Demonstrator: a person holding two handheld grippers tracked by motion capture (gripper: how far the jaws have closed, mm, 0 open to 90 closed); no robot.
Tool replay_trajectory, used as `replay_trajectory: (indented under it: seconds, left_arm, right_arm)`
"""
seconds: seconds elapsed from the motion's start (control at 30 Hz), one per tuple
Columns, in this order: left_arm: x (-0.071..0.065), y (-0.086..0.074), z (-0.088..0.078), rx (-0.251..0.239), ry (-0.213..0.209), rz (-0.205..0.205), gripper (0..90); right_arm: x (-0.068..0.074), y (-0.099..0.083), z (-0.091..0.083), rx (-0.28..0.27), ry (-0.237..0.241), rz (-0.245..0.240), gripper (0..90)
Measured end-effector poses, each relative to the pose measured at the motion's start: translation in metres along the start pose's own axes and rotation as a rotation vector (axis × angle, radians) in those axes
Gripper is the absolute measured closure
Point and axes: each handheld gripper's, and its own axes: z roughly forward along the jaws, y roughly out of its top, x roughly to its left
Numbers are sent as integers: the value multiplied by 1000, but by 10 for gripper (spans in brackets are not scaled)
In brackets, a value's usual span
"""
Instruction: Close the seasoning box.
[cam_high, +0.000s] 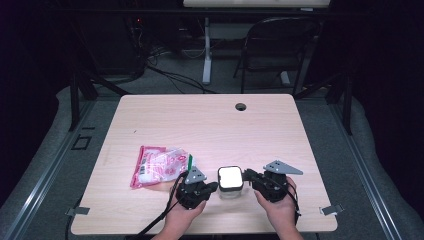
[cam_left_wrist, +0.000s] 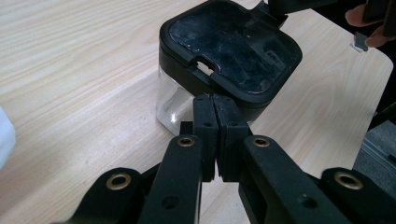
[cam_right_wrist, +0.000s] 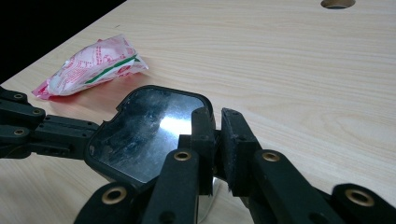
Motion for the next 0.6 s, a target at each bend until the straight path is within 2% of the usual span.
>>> replay_trajectory:
  seconds: [0.37,0.6]
  left_arm:
    - [0,3,-3,-14,-2,-8,886]
    - [-2,9,-7,-35,-18,-9,887]
  right_arm:
    - [0,0,-1,0,-1,4,840]
    - [-1,-1,-1,-7,1,12,841]
